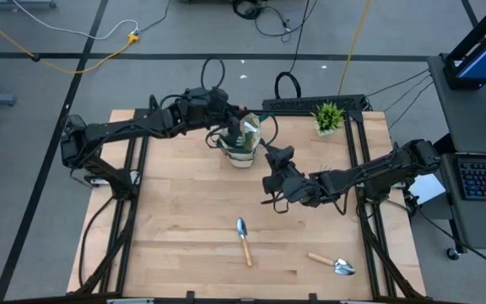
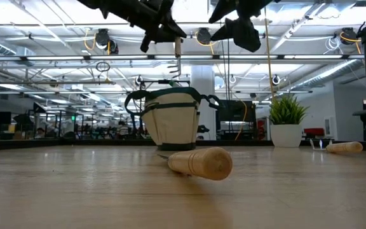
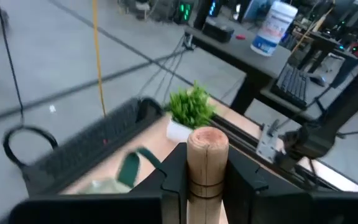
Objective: Pick & Place Garden tools in Gardening bag
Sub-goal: Put the bottom brown hand rake into the gardening bag
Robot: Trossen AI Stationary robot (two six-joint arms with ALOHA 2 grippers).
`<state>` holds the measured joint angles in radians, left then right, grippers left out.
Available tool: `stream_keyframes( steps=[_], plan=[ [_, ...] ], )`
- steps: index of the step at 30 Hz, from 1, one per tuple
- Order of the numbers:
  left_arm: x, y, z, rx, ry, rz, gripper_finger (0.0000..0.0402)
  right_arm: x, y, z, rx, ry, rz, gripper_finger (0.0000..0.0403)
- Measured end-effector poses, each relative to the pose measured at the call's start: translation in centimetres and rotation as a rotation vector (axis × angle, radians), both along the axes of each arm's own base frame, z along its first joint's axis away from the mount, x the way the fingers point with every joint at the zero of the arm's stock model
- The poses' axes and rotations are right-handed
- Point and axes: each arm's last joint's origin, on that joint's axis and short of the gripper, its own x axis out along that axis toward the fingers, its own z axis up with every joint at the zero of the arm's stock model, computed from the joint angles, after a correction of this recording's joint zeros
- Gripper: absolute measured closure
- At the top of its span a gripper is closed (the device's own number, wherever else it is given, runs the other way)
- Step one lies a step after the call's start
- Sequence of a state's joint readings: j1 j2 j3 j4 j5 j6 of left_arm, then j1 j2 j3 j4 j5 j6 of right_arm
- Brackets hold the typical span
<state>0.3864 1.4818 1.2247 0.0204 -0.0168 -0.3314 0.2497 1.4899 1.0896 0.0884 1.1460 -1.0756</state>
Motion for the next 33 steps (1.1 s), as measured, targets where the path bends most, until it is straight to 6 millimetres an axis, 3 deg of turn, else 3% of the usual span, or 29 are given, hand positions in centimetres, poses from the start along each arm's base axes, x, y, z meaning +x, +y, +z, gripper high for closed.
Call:
stream_keyframes(
  steps=[4, 11, 15, 28, 33],
  plan=[
    [0.0, 0.5, -0.1, 0.051, 0.014, 0.014, 0.0339, -0.3, -0.2, -0.4, -0.021, 0.047, -0.039, 0.0192],
    [1.8, 0.9, -2.0, 0.111, 0.049, -0.014, 0.0339, -0.9, -0.4, -1.8, -0.046, 0.095, -0.09, 0.0192],
    [2.5, 1.2, -2.7, 0.145, 0.047, -0.02, 0.0339, -1.8, -0.6, -2.3, -0.017, 0.02, -0.143, 0.0192],
    [3.0, 1.4, -3.3, 0.175, 0.073, -0.03, 0.0339, -6.6, -1.7, 1.9, 0.195, -0.384, -0.18, 0.0193],
    [3.2, 0.6, -3.8, 0.194, 0.096, -0.016, 0.0339, -7.8, -2.0, 2.6, 0.28, -0.469, -0.166, 0.0193]
  ],
)
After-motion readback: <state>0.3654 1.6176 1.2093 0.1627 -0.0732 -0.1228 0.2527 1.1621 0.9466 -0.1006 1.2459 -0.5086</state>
